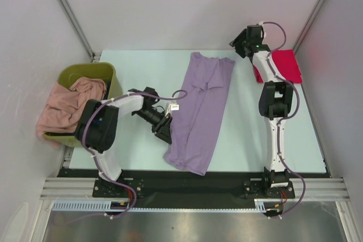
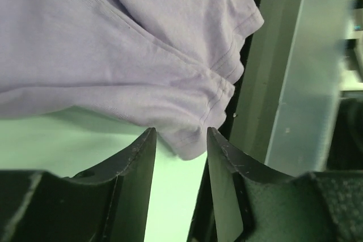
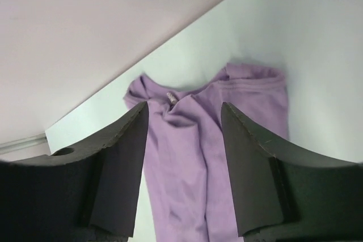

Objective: Fold and stack the t-shirts
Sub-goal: Fold the tshirt

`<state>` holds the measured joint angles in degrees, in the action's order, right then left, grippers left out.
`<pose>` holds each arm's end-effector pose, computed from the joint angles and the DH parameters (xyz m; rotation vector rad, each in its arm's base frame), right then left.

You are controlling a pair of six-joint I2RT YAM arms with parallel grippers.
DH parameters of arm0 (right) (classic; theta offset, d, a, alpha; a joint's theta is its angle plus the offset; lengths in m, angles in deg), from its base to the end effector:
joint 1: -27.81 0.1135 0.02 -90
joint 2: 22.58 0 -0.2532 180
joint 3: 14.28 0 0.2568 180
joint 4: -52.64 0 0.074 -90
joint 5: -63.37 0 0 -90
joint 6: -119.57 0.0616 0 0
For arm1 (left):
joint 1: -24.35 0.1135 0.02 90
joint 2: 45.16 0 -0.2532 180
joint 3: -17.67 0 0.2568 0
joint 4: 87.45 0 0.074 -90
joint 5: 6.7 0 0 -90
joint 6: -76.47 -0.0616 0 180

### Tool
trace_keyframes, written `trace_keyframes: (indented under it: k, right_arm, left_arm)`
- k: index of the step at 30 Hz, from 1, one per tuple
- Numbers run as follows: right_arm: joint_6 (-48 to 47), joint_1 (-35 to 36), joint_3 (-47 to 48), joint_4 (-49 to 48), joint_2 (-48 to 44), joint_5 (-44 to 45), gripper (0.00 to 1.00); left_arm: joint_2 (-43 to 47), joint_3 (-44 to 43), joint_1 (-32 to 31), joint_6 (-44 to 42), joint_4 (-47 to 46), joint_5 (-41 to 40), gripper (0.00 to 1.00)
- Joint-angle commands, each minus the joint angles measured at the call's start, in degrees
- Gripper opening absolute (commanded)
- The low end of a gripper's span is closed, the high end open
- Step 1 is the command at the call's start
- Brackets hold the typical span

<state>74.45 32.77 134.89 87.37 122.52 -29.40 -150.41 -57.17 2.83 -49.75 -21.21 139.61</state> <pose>0.5979 0.0549 0.2075 0.7086 2.0381 0.5652 0.2561 -0.1561 0.1204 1.2522 2.4482 -1.4793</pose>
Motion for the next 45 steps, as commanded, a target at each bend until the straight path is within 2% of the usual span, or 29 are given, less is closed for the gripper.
trace_keyframes:
  k: [1, 5, 6, 10, 12, 15, 19, 22, 24, 25, 26, 29, 32, 36, 40, 45]
  right_arm:
    - [-4.02, -1.61, -6.00, 0.32, -10.18, 2.68, 0.57]
    - [-0.86, -3.72, -13.47, 1.55, -11.24, 1.28, 0.47]
    - [-0.59, -3.72, -14.53, 0.94, -11.15, 0.49, 0.45]
    - [1.69, -3.81, -19.11, -1.52, -9.31, -1.80, 0.43]
    - [3.53, -4.16, -19.11, -1.52, -7.03, -2.77, 0.41]
    - [4.86, -4.25, -18.41, -2.40, -4.22, -4.43, 0.41]
    - [6.17, -4.16, -16.48, -3.02, -0.96, -5.85, 0.41]
    - [7.84, -4.16, -15.77, -4.51, 1.23, -6.64, 0.41]
    - [8.55, -4.16, -14.20, -5.21, 3.33, -7.34, 0.36]
    - [9.08, -3.99, -13.41, -5.48, 4.13, -7.43, 0.32]
    - [10.13, -3.98, -12.70, -5.91, 5.19, -8.13, 0.21]
    - [12.15, -4.07, -7.61, -8.46, 9.49, -11.72, 0.00]
    - [12.95, -4.07, -0.85, -9.60, 13.36, -12.70, 0.00]
    - [17.15, -3.81, 3.64, -14.09, 16.44, -11.30, 0.00]
    - [18.84, -3.46, 12.25, -14.27, 20.66, -8.23, 0.00]
    - [19.02, -4.16, 11.84, -14.01, 19.09, -6.55, 0.02]
  left_arm:
    - [7.77, -1.44, 0.69, -8.31, 1.49, -3.13, 0.46]
    - [13.74, 2.16, 0.60, -18.86, 2.65, -11.56, 0.46]
    - [14.98, 2.78, 0.34, -22.88, 2.03, -16.28, 0.43]
    - [19.90, 7.08, -1.15, -31.69, -4.56, -26.14, 0.40]
    - [21.57, 9.28, -2.29, -38.70, -5.79, -27.66, 0.44]
    - [23.25, 10.87, -4.49, -44.52, -5.62, -28.28, 0.48]
    - [25.61, 13.49, -7.83, -47.61, -5.88, -28.72, 0.50]
    - [29.13, 17.79, -9.86, -49.55, -10.09, -29.68, 0.52]
    - [31.24, 19.91, -10.65, -50.69, -12.03, -29.51, 0.52]
    - [32.90, 21.58, -10.82, -51.22, -12.99, -29.42, 0.53]
    - [33.70, 22.38, -11.00, -51.57, -14.74, -29.51, 0.53]
    - [35.29, 24.84, -12.14, -48.69, -20.72, -31.43, 0.54]
    - [36.25, 26.69, -12.50, -45.78, -27.93, -34.78, 0.53]
    - [39.06, 30.11, -12.84, -50.94, -27.15, -33.47, 0.54]
    - [41.00, 33.37, -15.48, -50.87, -28.47, -32.94, 0.58]
    - [37.93, 32.05, -18.82, -47.71, -27.94, -33.37, 0.59]
